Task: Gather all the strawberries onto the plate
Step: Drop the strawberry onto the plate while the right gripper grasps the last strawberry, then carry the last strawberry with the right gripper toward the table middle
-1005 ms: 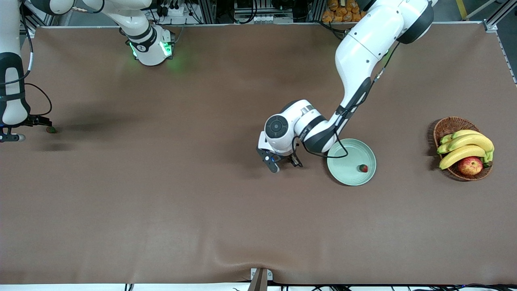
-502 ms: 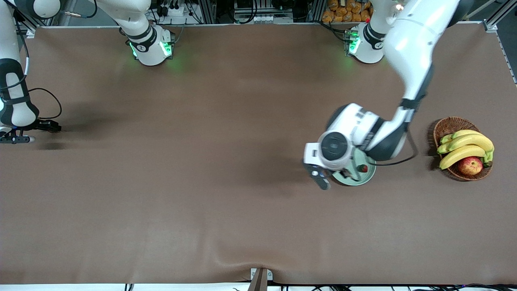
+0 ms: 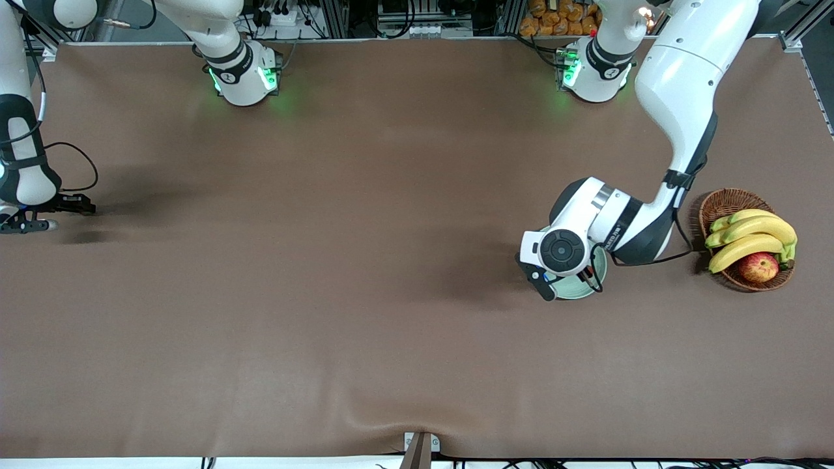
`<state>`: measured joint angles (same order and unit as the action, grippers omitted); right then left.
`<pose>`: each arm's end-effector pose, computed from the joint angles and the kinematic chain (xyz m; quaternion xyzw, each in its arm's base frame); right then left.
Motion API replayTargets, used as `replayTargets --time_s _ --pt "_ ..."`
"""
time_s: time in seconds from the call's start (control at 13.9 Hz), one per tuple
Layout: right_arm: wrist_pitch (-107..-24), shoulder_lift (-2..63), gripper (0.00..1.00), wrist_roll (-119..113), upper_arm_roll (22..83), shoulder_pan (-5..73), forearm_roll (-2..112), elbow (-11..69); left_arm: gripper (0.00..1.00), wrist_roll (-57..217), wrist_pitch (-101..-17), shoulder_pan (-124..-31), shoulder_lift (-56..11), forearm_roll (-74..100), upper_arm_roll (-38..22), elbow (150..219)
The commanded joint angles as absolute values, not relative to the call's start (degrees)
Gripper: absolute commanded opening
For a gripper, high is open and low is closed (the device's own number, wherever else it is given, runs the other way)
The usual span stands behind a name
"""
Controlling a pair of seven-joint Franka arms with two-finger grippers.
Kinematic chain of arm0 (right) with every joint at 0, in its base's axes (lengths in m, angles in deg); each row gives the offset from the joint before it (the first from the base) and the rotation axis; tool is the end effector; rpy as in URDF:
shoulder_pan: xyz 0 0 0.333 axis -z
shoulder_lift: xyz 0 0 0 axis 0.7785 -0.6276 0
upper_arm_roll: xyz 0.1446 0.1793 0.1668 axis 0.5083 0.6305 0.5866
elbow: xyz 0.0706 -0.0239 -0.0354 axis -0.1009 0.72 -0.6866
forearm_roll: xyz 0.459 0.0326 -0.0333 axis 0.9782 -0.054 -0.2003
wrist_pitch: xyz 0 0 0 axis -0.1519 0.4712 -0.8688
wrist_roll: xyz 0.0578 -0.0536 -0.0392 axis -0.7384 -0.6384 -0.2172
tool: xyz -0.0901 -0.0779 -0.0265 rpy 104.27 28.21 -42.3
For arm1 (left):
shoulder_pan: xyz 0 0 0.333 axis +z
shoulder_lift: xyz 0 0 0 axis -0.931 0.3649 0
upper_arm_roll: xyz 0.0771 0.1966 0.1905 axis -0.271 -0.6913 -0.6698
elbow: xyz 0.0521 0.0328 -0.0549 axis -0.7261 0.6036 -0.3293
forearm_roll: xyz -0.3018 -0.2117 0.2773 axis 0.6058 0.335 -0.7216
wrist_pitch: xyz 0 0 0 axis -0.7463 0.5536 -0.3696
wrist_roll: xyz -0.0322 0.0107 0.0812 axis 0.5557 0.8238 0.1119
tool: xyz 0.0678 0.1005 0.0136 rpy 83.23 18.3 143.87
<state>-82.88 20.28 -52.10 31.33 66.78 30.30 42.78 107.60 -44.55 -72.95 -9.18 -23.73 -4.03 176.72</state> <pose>0.4503 -0.4269 0.0895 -0.9942 -0.0451 0.0952 0.0220 0.6274 -0.2512 0.1498 -0.8511 0.4732 0.2032 0.1025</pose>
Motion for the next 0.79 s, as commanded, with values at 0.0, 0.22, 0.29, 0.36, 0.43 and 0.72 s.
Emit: replayTargets --time_s 0.0,0.22,0.29,0.36,0.43,0.72 --pt "-73.7 20.9 0.00 -51.8 31.9 65.8 30.2 36.4 0.16 107.5 -44.7 -71.3 -10.6 -26.7 -3.7 179.7" --pt "-66.2 21.0 0.00 -44.8 31.9 61.5 30.1 31.4 0.60 107.2 -45.0 -71.1 -11.0 -29.3 -3.3 180.4" --pt "-63.4 21.1 0.00 -41.6 31.9 60.0 30.2 30.3 1.00 107.5 -45.0 -71.1 -11.4 -29.4 -3.3 180.3" --pt "-61.0 21.1 0.00 -37.7 32.0 58.0 30.3 28.9 1.00 107.2 -44.9 -71.1 -11.6 -29.4 -3.3 180.1" --pt "-58.3 21.1 0.00 -33.4 32.2 55.9 30.5 27.9 1.00 107.4 -44.8 -70.9 -12.3 -29.4 -3.3 180.0" --pt "-51.5 21.0 0.00 -19.8 32.7 48.3 40.1 24.5 1.00 107.9 -44.2 -69.9 -17.5 -25.1 -3.2 178.3"
